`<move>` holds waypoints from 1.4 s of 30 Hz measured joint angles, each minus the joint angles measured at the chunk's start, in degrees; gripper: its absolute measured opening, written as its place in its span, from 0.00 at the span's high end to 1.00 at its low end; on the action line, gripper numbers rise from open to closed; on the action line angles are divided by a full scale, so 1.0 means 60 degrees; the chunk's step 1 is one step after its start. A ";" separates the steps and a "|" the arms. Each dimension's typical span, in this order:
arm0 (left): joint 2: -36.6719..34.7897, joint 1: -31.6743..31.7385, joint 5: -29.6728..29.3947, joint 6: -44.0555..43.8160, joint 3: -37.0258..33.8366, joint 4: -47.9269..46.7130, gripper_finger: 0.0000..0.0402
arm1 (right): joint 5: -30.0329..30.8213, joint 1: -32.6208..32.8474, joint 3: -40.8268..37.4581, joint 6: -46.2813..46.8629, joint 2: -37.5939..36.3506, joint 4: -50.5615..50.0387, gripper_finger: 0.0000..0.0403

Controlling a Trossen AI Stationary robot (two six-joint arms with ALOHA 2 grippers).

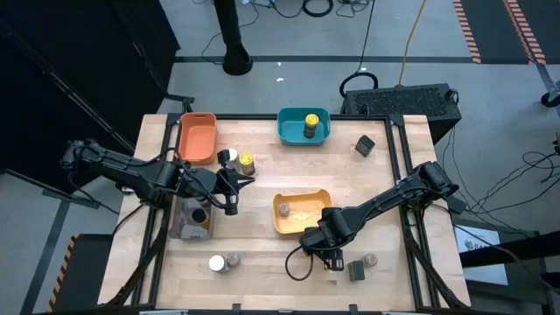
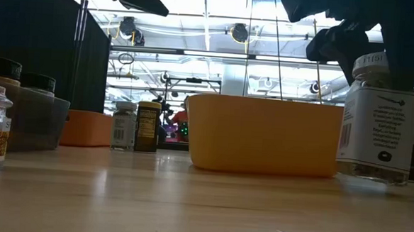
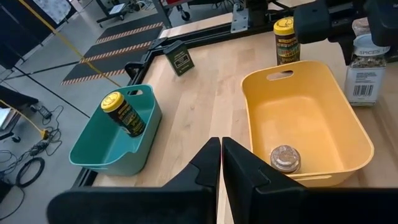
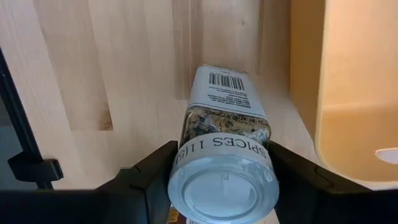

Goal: Sort spices by type
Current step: Put the bottom right white spice bottle into the orange bin

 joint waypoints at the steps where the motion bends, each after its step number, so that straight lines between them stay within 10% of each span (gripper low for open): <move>1: 0.0001 0.0000 -0.0002 0.0000 0.0000 -0.0001 0.94 | 0.0016 -0.0001 0.0002 0.0012 0.0000 0.0000 0.48; 20: 0.0001 -0.0020 0.0539 -0.0007 0.0000 0.0203 0.94 | 0.1135 0.0025 -0.0002 0.0462 -0.1140 -0.0464 0.41; 42: 0.4299 -0.1126 0.2684 0.1078 0.0980 0.6727 0.94 | 0.9665 0.3659 -0.1758 0.2990 -0.4640 -0.0138 0.41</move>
